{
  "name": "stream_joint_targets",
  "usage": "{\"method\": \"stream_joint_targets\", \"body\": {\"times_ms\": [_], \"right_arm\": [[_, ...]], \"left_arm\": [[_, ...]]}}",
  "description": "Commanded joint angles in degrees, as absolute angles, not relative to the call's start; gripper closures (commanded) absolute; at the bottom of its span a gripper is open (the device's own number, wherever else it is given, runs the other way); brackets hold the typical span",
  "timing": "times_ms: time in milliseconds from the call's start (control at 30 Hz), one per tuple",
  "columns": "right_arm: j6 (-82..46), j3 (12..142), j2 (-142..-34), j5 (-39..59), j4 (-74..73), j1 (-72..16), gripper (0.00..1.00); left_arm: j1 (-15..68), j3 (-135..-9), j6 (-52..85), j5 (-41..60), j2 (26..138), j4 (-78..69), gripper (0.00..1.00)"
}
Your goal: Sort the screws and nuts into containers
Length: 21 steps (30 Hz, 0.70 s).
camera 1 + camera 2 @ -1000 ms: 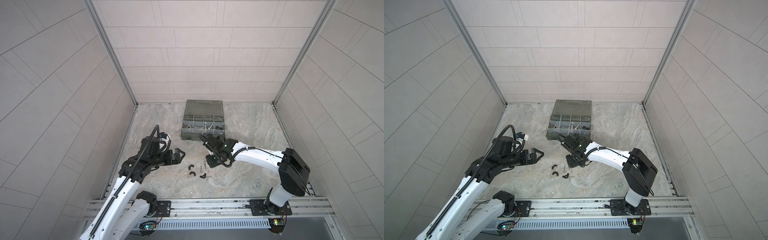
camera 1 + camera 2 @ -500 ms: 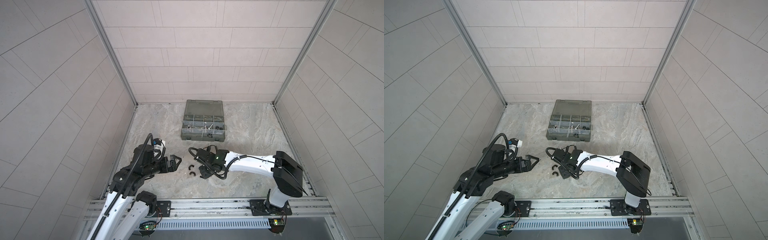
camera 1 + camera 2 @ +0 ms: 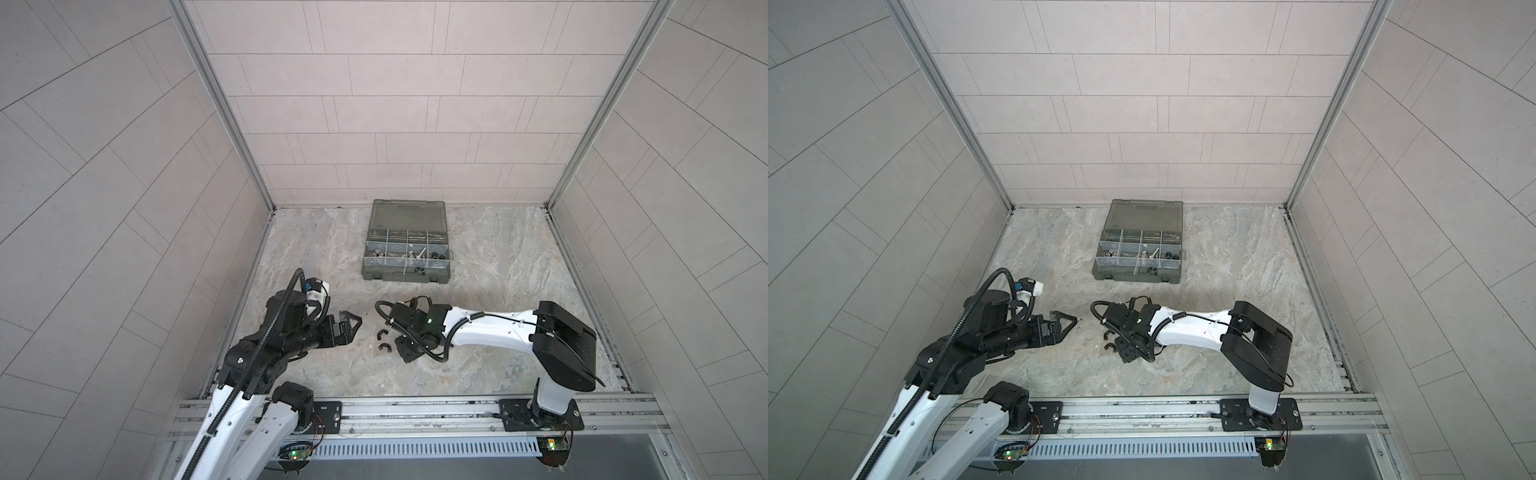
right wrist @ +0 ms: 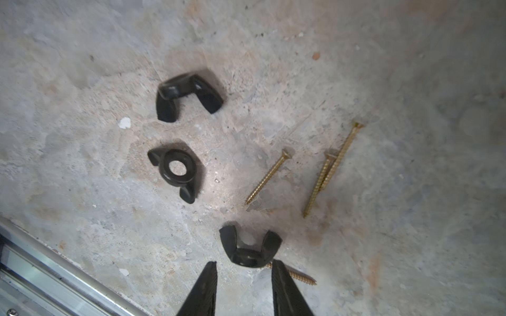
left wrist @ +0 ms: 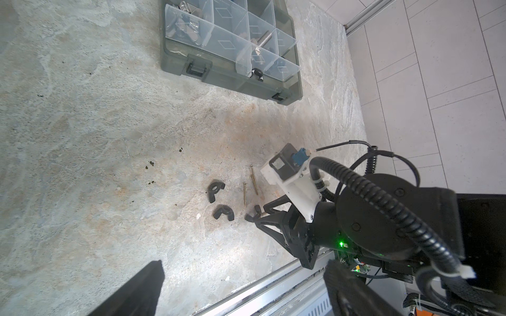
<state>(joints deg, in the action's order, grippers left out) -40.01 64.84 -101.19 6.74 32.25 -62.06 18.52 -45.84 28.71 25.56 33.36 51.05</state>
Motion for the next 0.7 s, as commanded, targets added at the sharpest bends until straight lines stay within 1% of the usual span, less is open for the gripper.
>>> {"method": "stream_joint_targets", "body": {"times_ms": [0,667], "right_arm": [[-41.4,64.3,-102.1,7.0,31.8,-62.4,0.65],[-39.2,65.8,-105.1,7.4,31.3,-61.4,0.66]], "left_arm": [[18.7,-46.7,28.9,25.2,32.9,51.9,0.02],[18.6,-46.7,29.0,24.3,33.1,51.8,0.02]]}}
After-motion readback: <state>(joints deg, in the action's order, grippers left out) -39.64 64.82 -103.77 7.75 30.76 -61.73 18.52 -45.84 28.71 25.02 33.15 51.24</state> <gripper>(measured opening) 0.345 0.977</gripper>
